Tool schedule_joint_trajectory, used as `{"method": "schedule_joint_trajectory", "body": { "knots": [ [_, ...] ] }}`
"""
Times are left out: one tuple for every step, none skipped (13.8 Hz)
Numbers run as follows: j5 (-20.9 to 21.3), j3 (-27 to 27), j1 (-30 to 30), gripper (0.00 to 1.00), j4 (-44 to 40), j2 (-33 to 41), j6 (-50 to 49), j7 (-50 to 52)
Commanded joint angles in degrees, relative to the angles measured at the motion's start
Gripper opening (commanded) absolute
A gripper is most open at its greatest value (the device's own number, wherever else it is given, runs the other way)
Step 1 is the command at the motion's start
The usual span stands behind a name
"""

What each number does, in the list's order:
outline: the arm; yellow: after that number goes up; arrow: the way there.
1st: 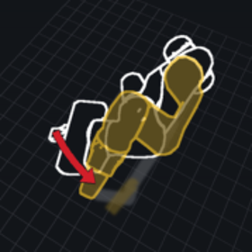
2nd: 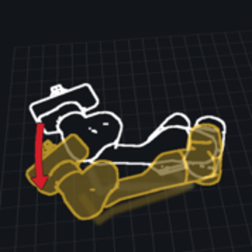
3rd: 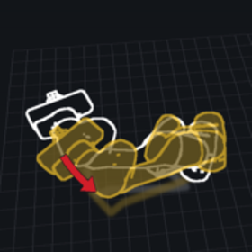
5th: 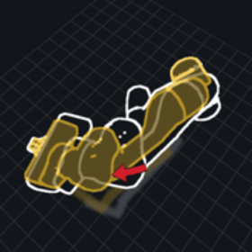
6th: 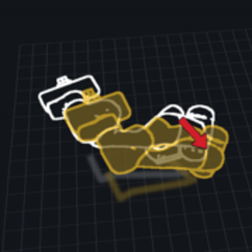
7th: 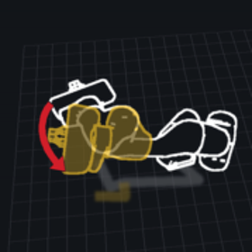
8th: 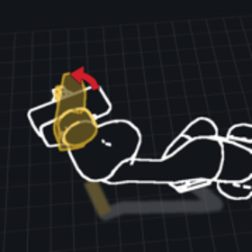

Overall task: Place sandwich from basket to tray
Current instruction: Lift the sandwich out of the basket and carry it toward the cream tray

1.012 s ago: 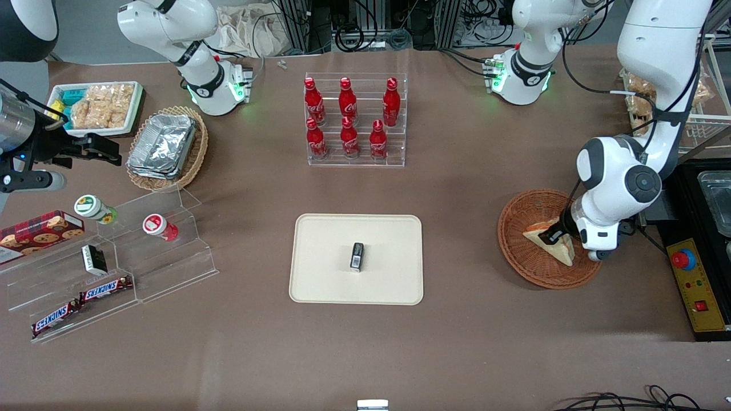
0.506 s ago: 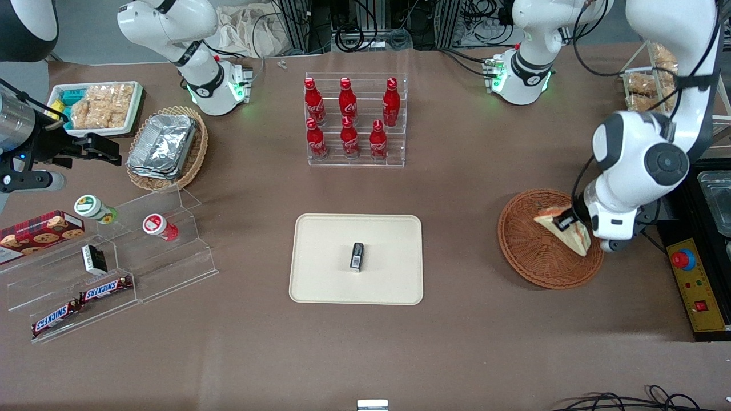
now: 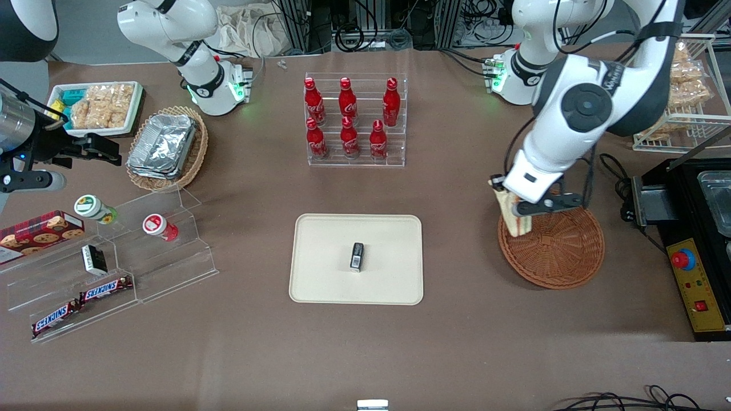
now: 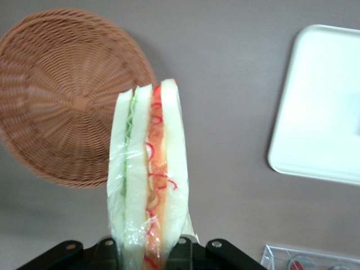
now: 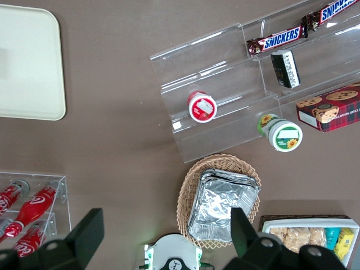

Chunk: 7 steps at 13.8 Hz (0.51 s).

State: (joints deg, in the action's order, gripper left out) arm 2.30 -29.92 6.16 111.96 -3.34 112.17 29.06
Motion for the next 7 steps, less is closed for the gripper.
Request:
{"method": "schedule_joint_trajectory", "body": {
  "knots": [
    [0.86, -6.18, 0.44, 0.0, -3.58, -5.07, 0.84, -1.28],
    [1.29, -8.3, 0.17, 0.0, -4.2, -7.27, 3.3, -0.5],
    [2.43, -8.66, -1.13, 0.0, -4.64, -9.03, 4.89, -0.49],
    [4.27, -8.67, -2.71, 0.0, -5.26, -10.96, 5.77, -0.14],
    [5.59, -8.67, -3.34, 0.0, -6.48, -13.42, 6.56, 1.08],
    [6.56, -8.76, -3.69, 0.0, -7.63, -15.79, 7.36, 2.05],
    [8.49, -8.67, -5.61, 0.0, -8.25, -17.64, 8.06, 2.67]
  ]
}}
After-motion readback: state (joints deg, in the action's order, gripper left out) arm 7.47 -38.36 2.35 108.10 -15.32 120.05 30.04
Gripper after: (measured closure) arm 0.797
